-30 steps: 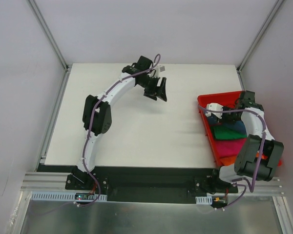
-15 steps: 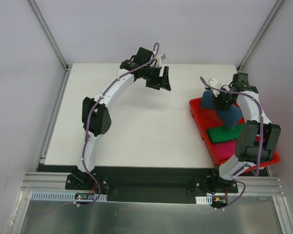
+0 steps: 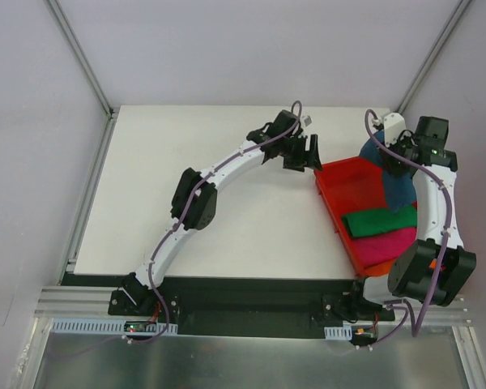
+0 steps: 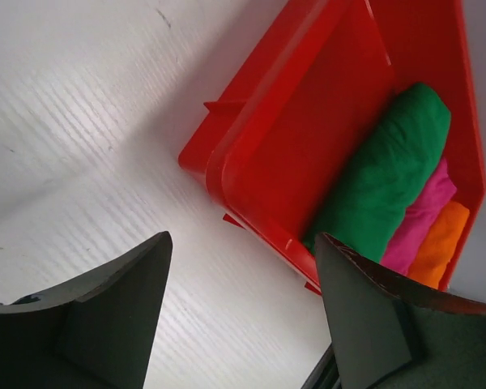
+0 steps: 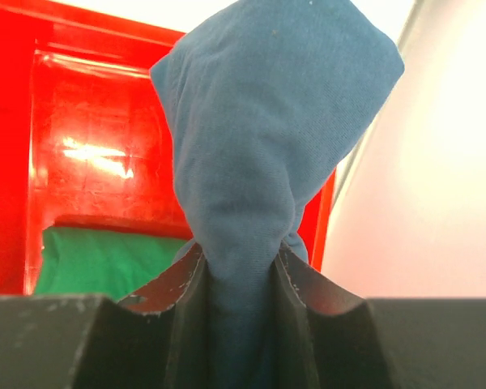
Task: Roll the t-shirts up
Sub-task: Move the bin to the center of the board.
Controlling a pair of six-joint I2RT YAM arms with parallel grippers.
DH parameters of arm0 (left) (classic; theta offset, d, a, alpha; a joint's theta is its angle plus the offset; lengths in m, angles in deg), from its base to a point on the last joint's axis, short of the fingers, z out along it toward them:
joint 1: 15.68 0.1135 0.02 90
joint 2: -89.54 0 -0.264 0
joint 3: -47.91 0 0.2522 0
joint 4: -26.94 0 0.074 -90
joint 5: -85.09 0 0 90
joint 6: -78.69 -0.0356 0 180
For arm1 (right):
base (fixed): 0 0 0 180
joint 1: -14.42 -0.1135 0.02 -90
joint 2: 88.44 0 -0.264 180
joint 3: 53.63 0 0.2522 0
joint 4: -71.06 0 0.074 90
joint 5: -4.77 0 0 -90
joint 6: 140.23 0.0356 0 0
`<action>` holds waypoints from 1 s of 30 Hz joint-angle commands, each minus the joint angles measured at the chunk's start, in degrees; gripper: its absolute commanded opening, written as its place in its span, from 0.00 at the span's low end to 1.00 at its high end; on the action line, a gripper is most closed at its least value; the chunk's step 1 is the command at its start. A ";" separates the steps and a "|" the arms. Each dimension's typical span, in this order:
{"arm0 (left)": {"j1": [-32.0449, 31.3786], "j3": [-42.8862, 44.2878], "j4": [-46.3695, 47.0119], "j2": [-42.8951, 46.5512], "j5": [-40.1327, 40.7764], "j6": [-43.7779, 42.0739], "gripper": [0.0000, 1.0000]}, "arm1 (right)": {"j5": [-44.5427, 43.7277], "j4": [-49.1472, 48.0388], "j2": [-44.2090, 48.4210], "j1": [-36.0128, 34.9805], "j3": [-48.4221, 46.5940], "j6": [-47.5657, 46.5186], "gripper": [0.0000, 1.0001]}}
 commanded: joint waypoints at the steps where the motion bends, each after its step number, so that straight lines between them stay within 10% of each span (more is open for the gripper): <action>1: -4.14 2.79 2.88 -0.96 6.56 4.59 0.71 | -1.31 1.51 4.06 1.16 0.59 6.29 0.01; 13: -7.32 -2.55 -2.83 -1.77 16.06 5.83 0.52 | 1.42 2.48 8.28 2.13 4.28 6.91 0.01; 30: 4.30 3.93 -2.22 -2.64 3.59 -26.42 0.37 | 10.74 4.59 7.14 -1.64 3.49 1.90 0.01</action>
